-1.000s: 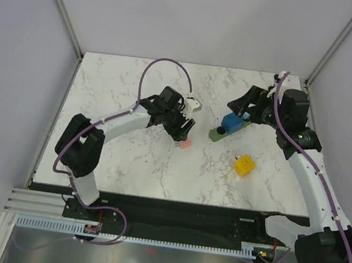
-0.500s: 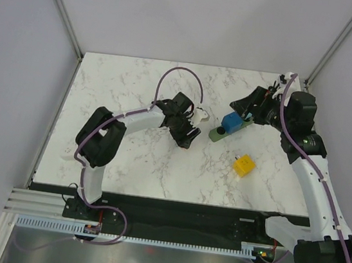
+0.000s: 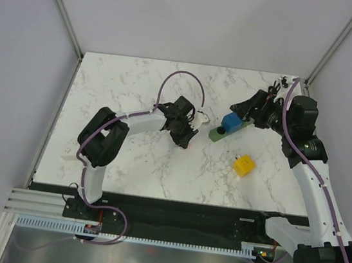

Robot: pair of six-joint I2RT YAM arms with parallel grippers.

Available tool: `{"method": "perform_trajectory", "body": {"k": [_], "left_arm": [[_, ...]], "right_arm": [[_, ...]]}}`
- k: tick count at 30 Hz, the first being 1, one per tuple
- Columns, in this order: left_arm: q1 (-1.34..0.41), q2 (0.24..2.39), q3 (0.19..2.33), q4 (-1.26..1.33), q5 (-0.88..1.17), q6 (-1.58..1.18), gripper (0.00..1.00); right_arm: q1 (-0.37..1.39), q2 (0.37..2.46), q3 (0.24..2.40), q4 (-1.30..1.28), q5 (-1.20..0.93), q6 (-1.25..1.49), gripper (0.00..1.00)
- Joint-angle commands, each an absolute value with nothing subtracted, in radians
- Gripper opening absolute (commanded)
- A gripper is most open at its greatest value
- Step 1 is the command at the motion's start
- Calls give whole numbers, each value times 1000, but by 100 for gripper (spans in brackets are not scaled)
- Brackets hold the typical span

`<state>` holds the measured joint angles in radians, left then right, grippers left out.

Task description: Insert the plug

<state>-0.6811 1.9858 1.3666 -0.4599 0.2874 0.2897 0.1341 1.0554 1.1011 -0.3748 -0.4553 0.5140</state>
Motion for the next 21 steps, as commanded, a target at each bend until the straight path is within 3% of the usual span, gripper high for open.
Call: {"method": "perform_trajectory", "body": {"k": [1,12,17,21], "left_arm": [[-686,1881,1322,-413,252,296,2],[-686,1504,1212,-327,339,192,2],[-687,1355,1183,-304,405,176,2],[-689,1301,1170,-296,439,170,2]], "right_arm": [[120,1034,1092,-351,-497,569,98],[109,994,1042,-233,-709,676,86],[110,1009,957,-83,-854,797,61],[164,1063,894,95,-900,938,54]]}}
